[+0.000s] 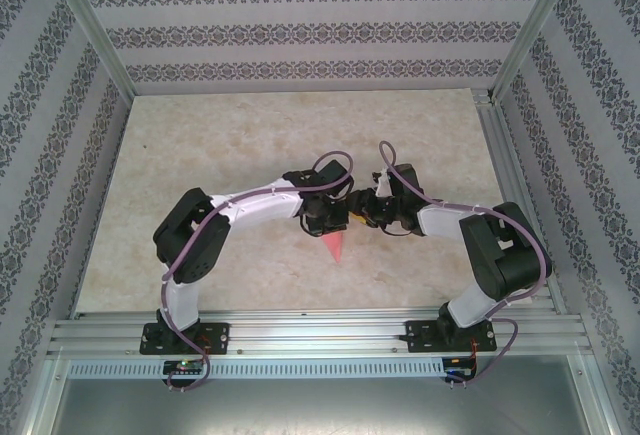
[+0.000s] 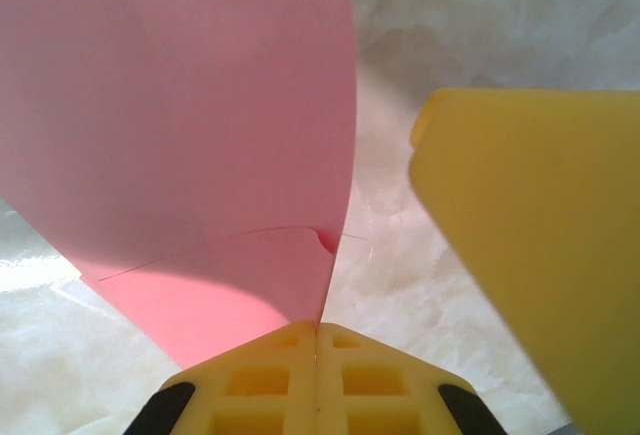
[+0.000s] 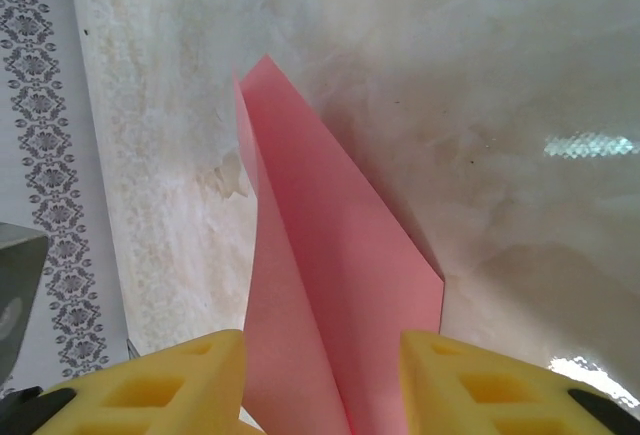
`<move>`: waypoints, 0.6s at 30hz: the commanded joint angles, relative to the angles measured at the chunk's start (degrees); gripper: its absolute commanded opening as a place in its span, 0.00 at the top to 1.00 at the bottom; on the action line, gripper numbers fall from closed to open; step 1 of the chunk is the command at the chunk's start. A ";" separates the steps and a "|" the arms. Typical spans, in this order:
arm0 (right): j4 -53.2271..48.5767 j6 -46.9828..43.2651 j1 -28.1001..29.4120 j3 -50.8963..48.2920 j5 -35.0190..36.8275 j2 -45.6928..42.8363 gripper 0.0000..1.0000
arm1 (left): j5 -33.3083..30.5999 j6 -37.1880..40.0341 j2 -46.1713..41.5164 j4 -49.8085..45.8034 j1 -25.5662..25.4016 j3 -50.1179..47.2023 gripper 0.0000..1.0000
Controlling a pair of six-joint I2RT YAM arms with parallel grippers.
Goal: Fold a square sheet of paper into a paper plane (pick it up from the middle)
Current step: Fold the wing for the fifth time at the center of the table.
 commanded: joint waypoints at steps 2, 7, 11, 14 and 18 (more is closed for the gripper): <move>1.81 -1.35 -0.57 -2.47 3.23 -4.05 0.56 | -0.31 0.01 -3.29 5.36 -0.19 -3.44 1.00; -3.10 -10.09 -0.27 -7.76 8.39 -13.49 0.60 | 5.56 -2.17 -4.00 14.06 1.59 -7.58 1.00; -2.93 -14.81 4.38 -12.37 12.95 -19.45 0.63 | 9.73 -4.80 -4.20 19.67 2.48 -9.97 1.00; -1.77 -16.43 7.94 -15.45 16.63 -23.51 0.65 | 11.78 -6.22 -4.66 22.72 3.26 -11.37 1.00; 1.00 -17.34 11.63 -20.60 21.36 -28.98 0.65 | 13.24 -7.31 -6.00 25.40 4.59 -13.43 1.00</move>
